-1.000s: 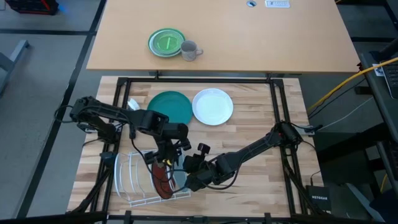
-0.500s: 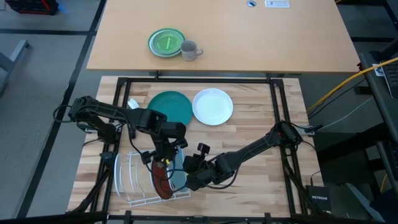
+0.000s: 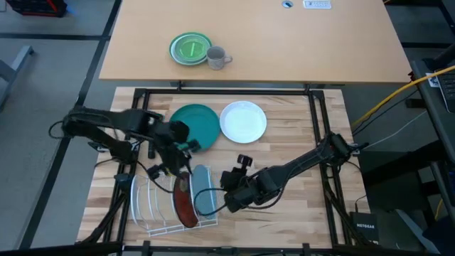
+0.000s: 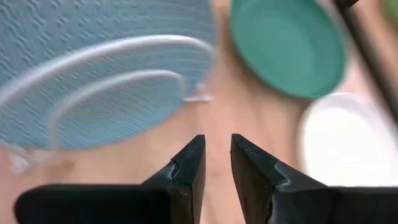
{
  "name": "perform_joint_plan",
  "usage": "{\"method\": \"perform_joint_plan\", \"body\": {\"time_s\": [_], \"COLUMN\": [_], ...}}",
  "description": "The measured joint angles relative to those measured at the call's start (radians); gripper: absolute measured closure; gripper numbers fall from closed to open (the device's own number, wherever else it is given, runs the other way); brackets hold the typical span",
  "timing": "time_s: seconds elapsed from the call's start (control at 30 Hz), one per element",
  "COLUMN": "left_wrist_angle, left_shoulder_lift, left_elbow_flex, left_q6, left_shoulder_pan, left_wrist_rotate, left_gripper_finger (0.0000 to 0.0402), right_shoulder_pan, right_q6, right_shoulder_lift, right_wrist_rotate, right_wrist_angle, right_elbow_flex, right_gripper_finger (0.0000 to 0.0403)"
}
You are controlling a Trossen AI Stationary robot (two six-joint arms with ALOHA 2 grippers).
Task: Sort dishes
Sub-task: Put the white plate into the dish rack
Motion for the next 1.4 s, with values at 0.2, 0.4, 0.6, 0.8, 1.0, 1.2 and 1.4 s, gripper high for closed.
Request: {"method": "perform_joint_plan", "body": {"time_s": [0.2,0.4,0.6,0.8,1.0,1.2,1.4], "left_wrist_angle": [-0.118,-0.183,-0.212,-0.212,-0.212,-0.212,-0.212], "left_shoulder_lift": [-0.13,-0.199,-0.207,-0.201,-0.201,-0.201,-0.201], "left_elbow_flex": [0.0,0.0,0.0,0.0,0.0,0.0,0.0], "left_q6": [-0.155,-0.299,-0.314,-0.273,-0.291,-0.283,-0.263], "left_shoulder_pan": [0.005,-0.01,-0.013,-0.012,-0.012,-0.012,-0.012], "left_wrist_rotate": [-0.023,-0.022,-0.023,-0.042,-0.071,-0.071,-0.071], "left_gripper_finger": [0.0276,0.0276,0.0276,0.0276,0.0276,0.0276,0.0276], "right_shoulder_pan": [-0.003,-0.065,-0.229,-0.386,-0.492,-0.555,-0.563], "right_q6": [-0.166,-0.312,-0.359,-0.632,-0.779,-0.786,-0.785], "right_shoulder_lift": [-0.085,-0.099,-0.093,-0.093,-0.093,-0.092,-0.092], "right_wrist_rotate": [0.112,0.127,-0.03,-0.256,-0.387,-0.453,-0.481], "right_wrist_angle": [-0.112,-0.226,-0.32,-0.198,-0.023,0.112,0.224], "right_elbow_flex": [0.0,0.0,-0.054,-0.173,-0.322,-0.446,-0.537], "right_gripper_finger": [0.0322,0.0322,0.0322,0.0322,0.0322,0.0322,0.0322]}}
